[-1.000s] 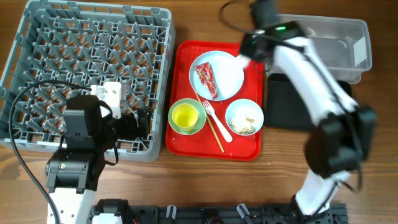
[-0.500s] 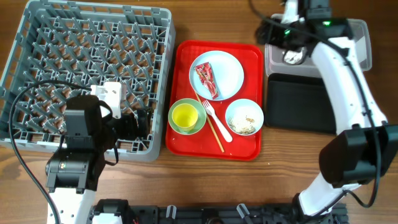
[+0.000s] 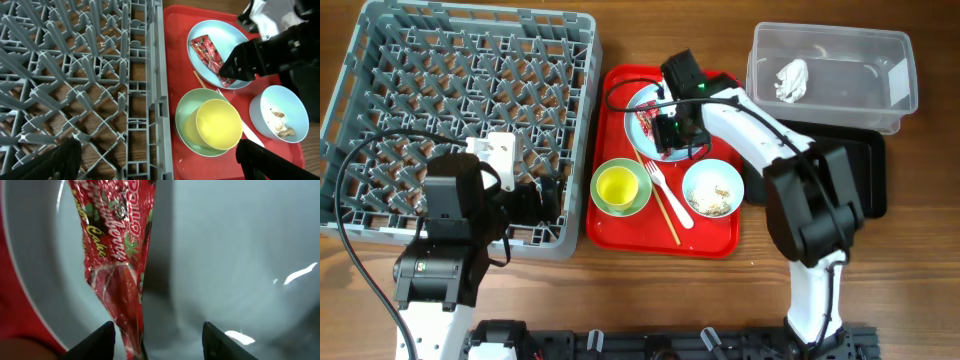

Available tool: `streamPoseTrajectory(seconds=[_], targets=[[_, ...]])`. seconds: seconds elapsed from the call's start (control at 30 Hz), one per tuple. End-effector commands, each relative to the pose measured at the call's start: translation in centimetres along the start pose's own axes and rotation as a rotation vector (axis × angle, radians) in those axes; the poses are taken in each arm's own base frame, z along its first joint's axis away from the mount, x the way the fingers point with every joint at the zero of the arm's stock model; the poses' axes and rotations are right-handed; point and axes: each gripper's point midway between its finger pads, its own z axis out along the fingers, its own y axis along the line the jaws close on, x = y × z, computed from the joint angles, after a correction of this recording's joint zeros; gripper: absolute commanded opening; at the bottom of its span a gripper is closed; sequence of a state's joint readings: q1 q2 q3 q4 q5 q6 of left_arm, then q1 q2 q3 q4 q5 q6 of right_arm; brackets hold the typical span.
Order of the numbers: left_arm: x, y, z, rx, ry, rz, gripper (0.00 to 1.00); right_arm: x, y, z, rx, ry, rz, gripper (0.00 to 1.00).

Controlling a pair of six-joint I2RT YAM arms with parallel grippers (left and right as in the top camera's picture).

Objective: Sort waste into correct bins and load items into the dishwasher rack
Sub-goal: 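Carry the wrapper and tissue with the right gripper into the clear bin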

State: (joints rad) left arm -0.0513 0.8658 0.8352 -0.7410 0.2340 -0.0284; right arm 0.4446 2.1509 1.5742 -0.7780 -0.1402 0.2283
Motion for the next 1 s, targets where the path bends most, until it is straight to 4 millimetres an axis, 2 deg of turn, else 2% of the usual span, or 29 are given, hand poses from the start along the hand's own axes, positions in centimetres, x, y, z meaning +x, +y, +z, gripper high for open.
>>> streamPoseTrajectory(seconds=[0.0, 0.07, 0.13, 0.17, 0.23, 0.3, 0.33, 0.4, 0.47, 0.5, 0.57, 0.63, 0.67, 0.7, 0.73, 0.77, 0.87, 0.93, 0.97], targets=[[-0.6, -0.3, -0.4, 0.013, -0.016, -0.004, 1.0, 0.6, -0.2, 1.5, 0.019, 0.029, 0.016, 0.36], [-0.6, -0.3, -0.4, 0.013, -0.016, -0.004, 1.0, 0.7, -0.3, 1.5, 0.019, 0.033, 0.016, 0.05], [-0.6, -0.3, -0.4, 0.013, -0.016, -0.004, 1.0, 0.7, -0.2, 1.1, 0.018, 0.033, 0.021, 0.04], [-0.6, -0.3, -0.4, 0.013, -0.016, -0.004, 1.0, 0.3, 0.0, 0.3, 0.017, 0.02, 0.027, 0.04], [-0.6, -0.3, -0.4, 0.013, -0.016, -0.004, 1.0, -1.3, -0.5, -2.1, 0.04, -0.034, 0.042, 0.04], [-0.6, -0.3, -0.4, 0.013, -0.016, -0.003, 1.0, -3.4, -1.4, -5.8, 0.05, -0.133, 0.071, 0.04], [-0.6, -0.3, -0.4, 0.013, -0.016, -0.003, 1.0, -4.7, -3.0, -9.0, 0.074, -0.218, 0.133, 0.04], [-0.6, -0.3, -0.4, 0.013, -0.016, -0.003, 1.0, -6.0, -5.9, -13.6, 0.103, -0.333, 0.228, 0.04], [-0.6, -0.3, -0.4, 0.013, -0.016, -0.003, 1.0, -6.8, -11.0, -18.1, 0.155, -0.454, 0.396, 0.04], [-0.6, -0.3, -0.4, 0.013, -0.016, -0.003, 1.0, -6.8, -13.6, -19.2, 0.169, -0.484, 0.474, 0.04], [-0.6, -0.3, -0.4, 0.013, -0.016, -0.003, 1.0, -6.5, -17.7, -19.8, 0.191, -0.504, 0.594, 0.04], [-0.6, -0.3, -0.4, 0.013, -0.016, -0.003, 1.0, -6.9, -20.5, -19.6, 0.194, -0.534, 0.65, 0.04], [-0.6, -0.3, -0.4, 0.013, -0.016, -0.003, 1.0, -7.3, -21.2, -19.5, 0.185, -0.548, 0.658, 0.14], [-0.6, -0.3, -0.4, 0.013, -0.016, -0.004, 1.0, -8.0, -21.5, -19.5, 0.141, -0.568, 0.659, 0.43], [-0.6, -0.3, -0.4, 0.013, -0.015, -0.003, 1.0, -8.4, -21.6, -19.6, 0.128, -0.584, 0.657, 0.63], [-0.6, -0.3, -0.4, 0.013, -0.015, -0.003, 1.0, -8.7, -21.5, -20.1, 0.133, -0.598, 0.607, 1.0], [-0.5, -0.3, -0.4, 0.012, -0.013, -0.004, 1.0, -8.1, -19.1, -22.6, 0.055, -0.601, 0.515, 1.0], [-0.5, -0.3, -0.4, 0.012, -0.013, -0.004, 1.0, -5.1, -16.6, -24.1, -0.004, -0.524, 0.471, 1.0], [-0.5, -0.3, -0.4, 0.012, -0.013, -0.004, 1.0, -2.3, -15.0, -24.4, -0.034, -0.431, 0.452, 1.0]])
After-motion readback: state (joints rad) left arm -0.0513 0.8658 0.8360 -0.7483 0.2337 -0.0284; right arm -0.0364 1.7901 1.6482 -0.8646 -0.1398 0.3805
